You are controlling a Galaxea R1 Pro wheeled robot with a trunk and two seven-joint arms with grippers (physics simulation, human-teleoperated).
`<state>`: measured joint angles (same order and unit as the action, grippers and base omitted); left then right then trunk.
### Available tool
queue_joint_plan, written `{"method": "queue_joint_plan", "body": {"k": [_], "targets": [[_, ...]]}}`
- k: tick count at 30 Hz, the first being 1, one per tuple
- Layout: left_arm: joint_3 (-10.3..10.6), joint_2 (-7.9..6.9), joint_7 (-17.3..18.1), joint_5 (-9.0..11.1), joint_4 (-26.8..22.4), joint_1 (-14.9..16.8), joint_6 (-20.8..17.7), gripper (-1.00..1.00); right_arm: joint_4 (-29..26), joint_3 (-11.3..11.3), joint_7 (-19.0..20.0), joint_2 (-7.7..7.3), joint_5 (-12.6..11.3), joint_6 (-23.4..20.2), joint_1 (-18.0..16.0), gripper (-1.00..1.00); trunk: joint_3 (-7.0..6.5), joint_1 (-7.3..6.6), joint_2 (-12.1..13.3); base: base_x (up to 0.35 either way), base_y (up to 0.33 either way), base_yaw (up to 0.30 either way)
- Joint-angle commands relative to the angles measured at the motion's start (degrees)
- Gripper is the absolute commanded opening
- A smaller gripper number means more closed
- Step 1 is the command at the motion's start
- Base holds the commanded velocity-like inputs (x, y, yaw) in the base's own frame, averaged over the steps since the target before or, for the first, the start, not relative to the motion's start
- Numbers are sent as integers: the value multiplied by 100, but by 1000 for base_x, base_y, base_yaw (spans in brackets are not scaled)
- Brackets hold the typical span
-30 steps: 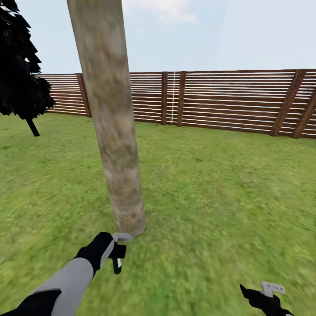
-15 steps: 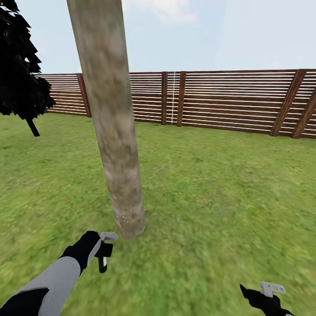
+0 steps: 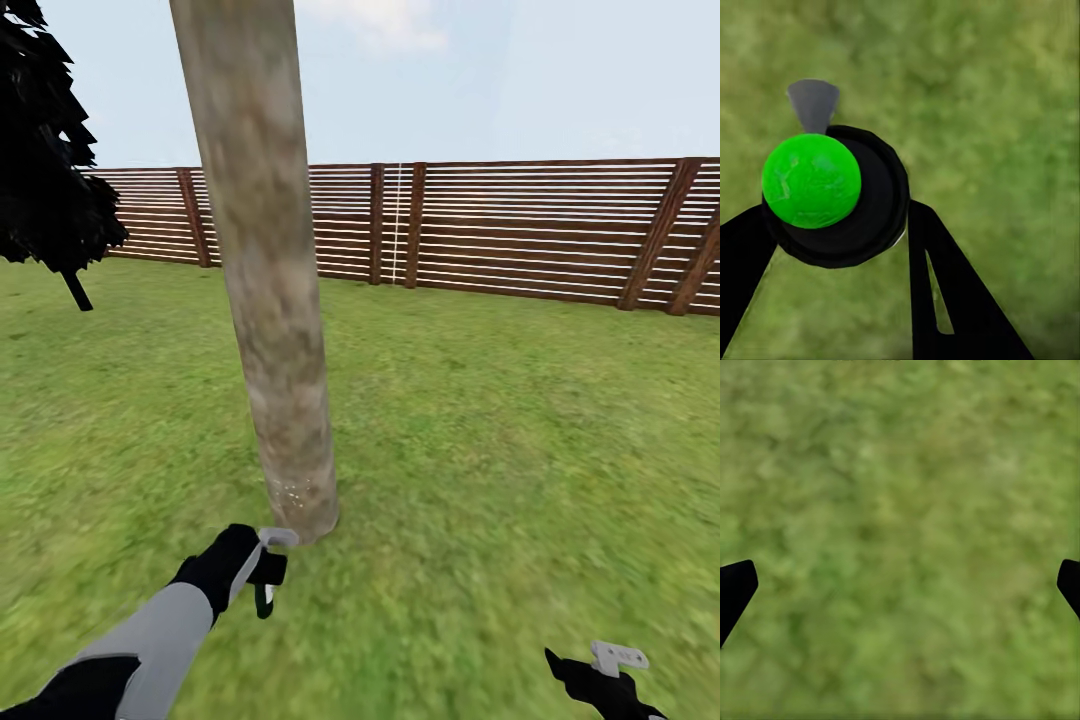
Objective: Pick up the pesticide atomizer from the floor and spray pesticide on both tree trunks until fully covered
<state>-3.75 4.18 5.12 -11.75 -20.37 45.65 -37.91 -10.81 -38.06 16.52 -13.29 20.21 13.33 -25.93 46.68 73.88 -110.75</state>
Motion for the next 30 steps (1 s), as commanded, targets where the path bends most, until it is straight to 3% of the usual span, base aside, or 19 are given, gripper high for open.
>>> {"method": "queue_joint_plan", "body": {"k": [1,3,5,8,12,14,16,18,22,25,28,30], "targets": [[12,-16,-1,0,-1,11,-16,-100,0,0,0,-1,0,2,0,100,0,0,0,0,0,0],[21,-89,-2,-15,-2,19,-30,-100,5,0,-7,-3,0,3,0,100,0,0,0,0,0,0],[12,-453,25,-7,-4,26,-46,-100,8,0,-13,-7,0,3,6,100,0,0,0,0,0,0],[2,-659,41,-3,-13,55,-59,-100,9,0,-16,-7,0,3,11,100,0,0,0,0,0,0],[5,-564,42,16,-196,114,-263,-100,9,0,-15,-7,0,3,19,100,0,0,0,0,0,0],[16,-268,48,16,-233,126,-316,-100,9,0,-15,-7,0,3,44,100,0,0,0,0,0,0],[14,-98,62,22,-238,128,-328,-100,9,0,-16,-1,3,3,51,100,0,0,0,0,0,0],[14,-31,112,28,-324,124,-331,-100,9,0,-17,1,4,3,52,100,0,0,0,0,0,0],[17,-131,137,11,-598,126,-338,-100,9,0,-17,1,8,-3,53,100,0,0,0,0,0,0],[14,-388,139,24,-863,133,-532,-100,9,0,-15,1,9,-5,53,100,0,0,0,0,0,0],[28,-400,143,25,-1117,132,-1083,-100,9,0,-13,1,9,-6,53,100,0,0,0,0,0,0],[173,-332,146,28,-1252,129,-1272,-100,9,0,-17,1,9,-5,53,100,0,0,0,0,0,0]]}}
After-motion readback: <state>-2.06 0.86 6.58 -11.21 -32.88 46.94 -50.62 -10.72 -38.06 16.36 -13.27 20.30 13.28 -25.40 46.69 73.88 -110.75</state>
